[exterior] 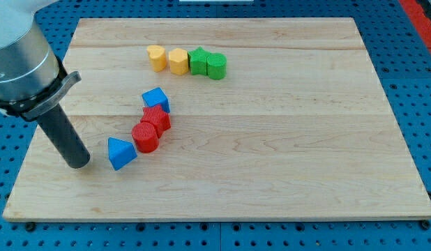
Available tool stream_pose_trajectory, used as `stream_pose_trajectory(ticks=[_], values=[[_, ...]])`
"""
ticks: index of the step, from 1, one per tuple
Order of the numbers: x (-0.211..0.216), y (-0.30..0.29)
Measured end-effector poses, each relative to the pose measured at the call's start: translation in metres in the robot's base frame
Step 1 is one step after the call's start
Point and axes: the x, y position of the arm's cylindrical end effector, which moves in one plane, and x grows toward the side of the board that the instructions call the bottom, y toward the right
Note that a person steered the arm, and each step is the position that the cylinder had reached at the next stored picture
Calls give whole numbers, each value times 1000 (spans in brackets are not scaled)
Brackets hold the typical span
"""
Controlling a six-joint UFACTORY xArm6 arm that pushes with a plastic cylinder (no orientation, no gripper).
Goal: Place the blue triangle to the bottom of red circle
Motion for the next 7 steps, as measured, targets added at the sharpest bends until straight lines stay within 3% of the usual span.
stream_pose_trajectory(ticks=[3,5,7], values=[[-8,62],[32,62],[39,59]])
